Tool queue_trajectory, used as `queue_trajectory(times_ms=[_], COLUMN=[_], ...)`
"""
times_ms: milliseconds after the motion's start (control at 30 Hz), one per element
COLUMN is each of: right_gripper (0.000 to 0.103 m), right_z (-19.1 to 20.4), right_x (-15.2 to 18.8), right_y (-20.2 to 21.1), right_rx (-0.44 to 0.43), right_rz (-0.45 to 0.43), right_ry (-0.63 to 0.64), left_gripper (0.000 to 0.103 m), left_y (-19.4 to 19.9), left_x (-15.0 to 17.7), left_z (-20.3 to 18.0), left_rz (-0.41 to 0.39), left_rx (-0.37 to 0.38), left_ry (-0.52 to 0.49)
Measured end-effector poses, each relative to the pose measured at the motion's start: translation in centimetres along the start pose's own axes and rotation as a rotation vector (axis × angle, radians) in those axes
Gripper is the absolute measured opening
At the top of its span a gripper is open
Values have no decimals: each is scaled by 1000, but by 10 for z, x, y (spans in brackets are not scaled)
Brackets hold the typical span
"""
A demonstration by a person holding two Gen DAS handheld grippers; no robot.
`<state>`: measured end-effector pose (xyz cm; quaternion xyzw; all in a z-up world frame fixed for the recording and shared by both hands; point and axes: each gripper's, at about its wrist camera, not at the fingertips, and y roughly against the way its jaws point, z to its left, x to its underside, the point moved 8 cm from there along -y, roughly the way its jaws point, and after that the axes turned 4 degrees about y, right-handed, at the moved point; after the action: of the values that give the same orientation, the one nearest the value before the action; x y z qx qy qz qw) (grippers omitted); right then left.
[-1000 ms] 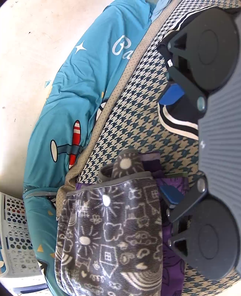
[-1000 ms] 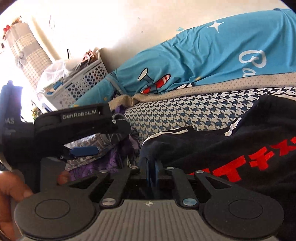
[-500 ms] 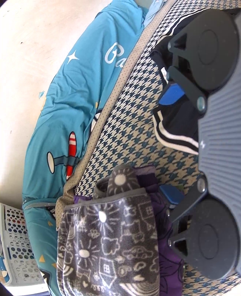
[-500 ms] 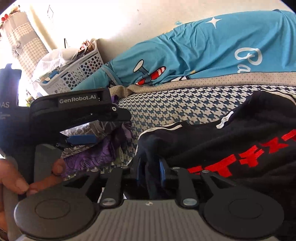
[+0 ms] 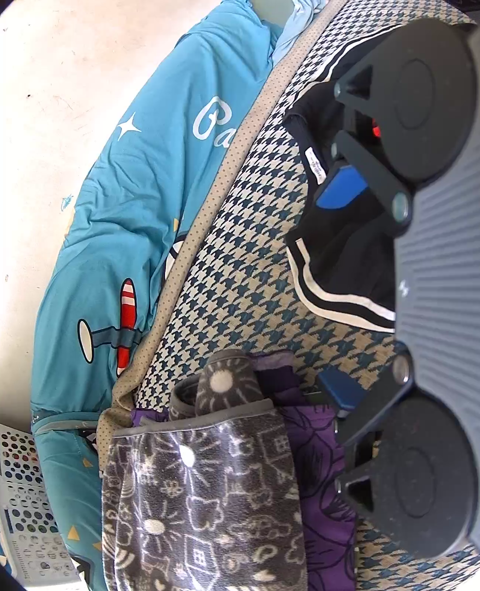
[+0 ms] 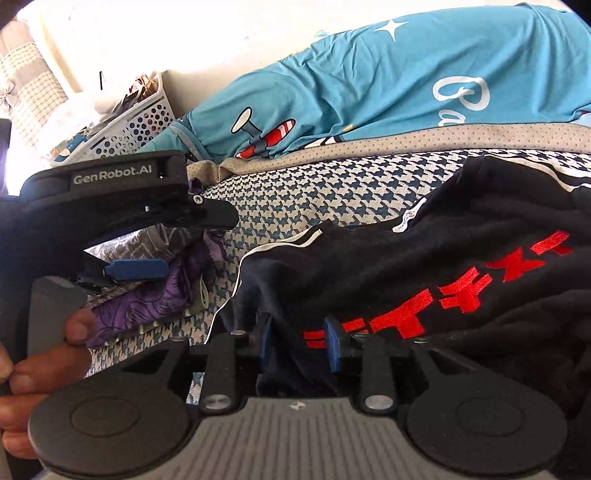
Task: Fold clothes
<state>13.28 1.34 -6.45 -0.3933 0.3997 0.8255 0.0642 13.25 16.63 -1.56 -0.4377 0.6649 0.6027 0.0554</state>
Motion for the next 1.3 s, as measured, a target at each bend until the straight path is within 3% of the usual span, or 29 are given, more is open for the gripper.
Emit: queue_trajectory(times_ms=[733, 1067, 1300], right_gripper=[35, 36, 36], right_z=[-4, -41, -64], right_x=[-4, -14, -11], right_y=[5, 34, 50], right_rx=[75, 207, 246], right_rz=[2, -25, -19], right_ry=[56, 43, 17], left_gripper=[95, 95, 95], left_y=[-5, -14, -19], left_x=[7, 23, 36], left_z=[-13, -41, -61], left_rz=[17, 35, 50], left_rx=[14, 28, 43], left_ry=[-25, -83, -121])
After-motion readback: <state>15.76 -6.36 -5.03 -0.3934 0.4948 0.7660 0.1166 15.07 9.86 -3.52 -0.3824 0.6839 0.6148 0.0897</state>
